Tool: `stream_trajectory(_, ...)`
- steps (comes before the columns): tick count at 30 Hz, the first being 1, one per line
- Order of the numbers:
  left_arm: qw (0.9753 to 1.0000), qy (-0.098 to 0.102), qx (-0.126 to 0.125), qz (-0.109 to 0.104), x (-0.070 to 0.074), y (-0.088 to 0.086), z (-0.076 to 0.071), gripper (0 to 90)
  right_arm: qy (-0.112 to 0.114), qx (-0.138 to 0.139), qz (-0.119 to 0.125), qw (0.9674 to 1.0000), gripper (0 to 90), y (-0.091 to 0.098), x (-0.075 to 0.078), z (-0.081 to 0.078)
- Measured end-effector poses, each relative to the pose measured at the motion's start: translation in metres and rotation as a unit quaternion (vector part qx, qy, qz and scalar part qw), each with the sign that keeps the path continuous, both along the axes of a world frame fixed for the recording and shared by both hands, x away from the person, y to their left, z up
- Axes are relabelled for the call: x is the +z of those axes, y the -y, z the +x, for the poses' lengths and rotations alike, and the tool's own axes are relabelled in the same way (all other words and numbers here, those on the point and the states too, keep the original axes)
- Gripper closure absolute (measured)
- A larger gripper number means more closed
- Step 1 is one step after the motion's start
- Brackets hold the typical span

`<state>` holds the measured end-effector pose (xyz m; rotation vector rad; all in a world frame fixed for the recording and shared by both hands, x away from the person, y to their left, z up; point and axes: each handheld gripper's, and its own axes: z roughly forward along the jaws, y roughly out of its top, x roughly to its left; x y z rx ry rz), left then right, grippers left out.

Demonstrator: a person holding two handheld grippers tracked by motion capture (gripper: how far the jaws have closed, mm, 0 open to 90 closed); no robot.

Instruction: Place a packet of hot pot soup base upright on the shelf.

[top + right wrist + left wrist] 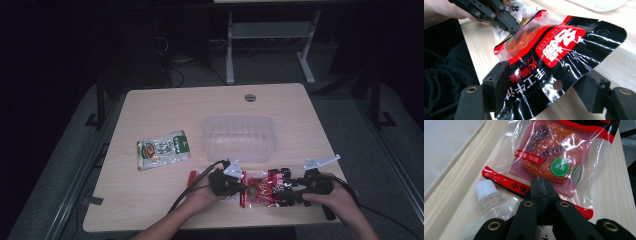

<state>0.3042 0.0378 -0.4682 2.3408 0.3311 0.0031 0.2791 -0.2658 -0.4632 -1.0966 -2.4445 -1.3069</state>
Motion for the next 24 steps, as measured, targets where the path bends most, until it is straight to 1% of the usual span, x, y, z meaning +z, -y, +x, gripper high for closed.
stream_trajectory(2,1.0,-0.001,0.002,-0.002,0.0,0.0,0.0,90.0,-0.002,0.0,0.003,1.0,36.1,-0.001,-0.001,0.001)
stream_trajectory(3,1.0,0.0,-0.001,0.001,0.0,-0.001,0.0,90.0,-0.002,0.0,0.005,1.0,37.6,-0.002,-0.001,0.001)
stream_trajectory(4,1.0,0.0,0.0,-0.001,0.0,-0.001,0.0,90.0,0.004,0.003,0.004,1.0,40.8,-0.003,-0.001,0.002)
stream_trajectory(6,1.0,-0.001,0.003,-0.004,-0.001,0.0,0.0,90.0,0.004,0.002,0.009,1.0,44.5,-0.004,-0.001,0.002)
stream_trajectory(8,1.0,-0.002,0.004,-0.005,-0.001,-0.001,0.0,90.0,-0.003,0.004,0.01,0.9999,49.2,-0.005,-0.001,0.002)
stream_trajectory(11,1.0,-0.004,0.003,-0.006,-0.001,-0.001,0.0,90.0,0.0,0.012,0.014,0.9998,56.5,-0.009,-0.002,0.003)
stream_trajectory(12,1.0,-0.005,0.003,-0.006,-0.001,-0.001,0.0,90.0,-0.002,0.012,0.012,0.9998,60.1,-0.01,-0.002,0.003)
stream_trajectory(14,1.0,-0.002,0.003,-0.005,-0.001,-0.001,0.0,90.0,0.002,0.012,0.013,0.9998,65.7,-0.011,-0.001,0.003)
stream_trajectory(15,1.0,-0.002,0.003,-0.005,-0.001,-0.001,0.0,89.9,0.003,0.013,0.014,0.9998,70.0,-0.011,-0.001,0.003)
stream_trajectory(16,1.0,-0.002,0.003,-0.005,-0.001,-0.001,0.0,89.9,0.003,0.013,0.014,0.9998,70.0,-0.011,-0.001,0.003)
stream_trajectory(21,1.0,-0.002,0.003,-0.005,-0.001,-0.001,0.0,90.0,0.003,0.023,0.008,0.9997,80.2,-0.012,-0.001,0.002)
stream_trajectory(23,1.0,-0.003,0.003,-0.005,-0.001,-0.001,0.0,90.0,0.007,0.027,0.005,0.9996,83.1,-0.013,-0.001,0.003)
stream_trajectory(24,1.0,-0.003,0.003,-0.005,-0.001,-0.001,0.0,90.0,0.003,0.026,0.004,0.9997,84.8,-0.014,0.0,0.002)
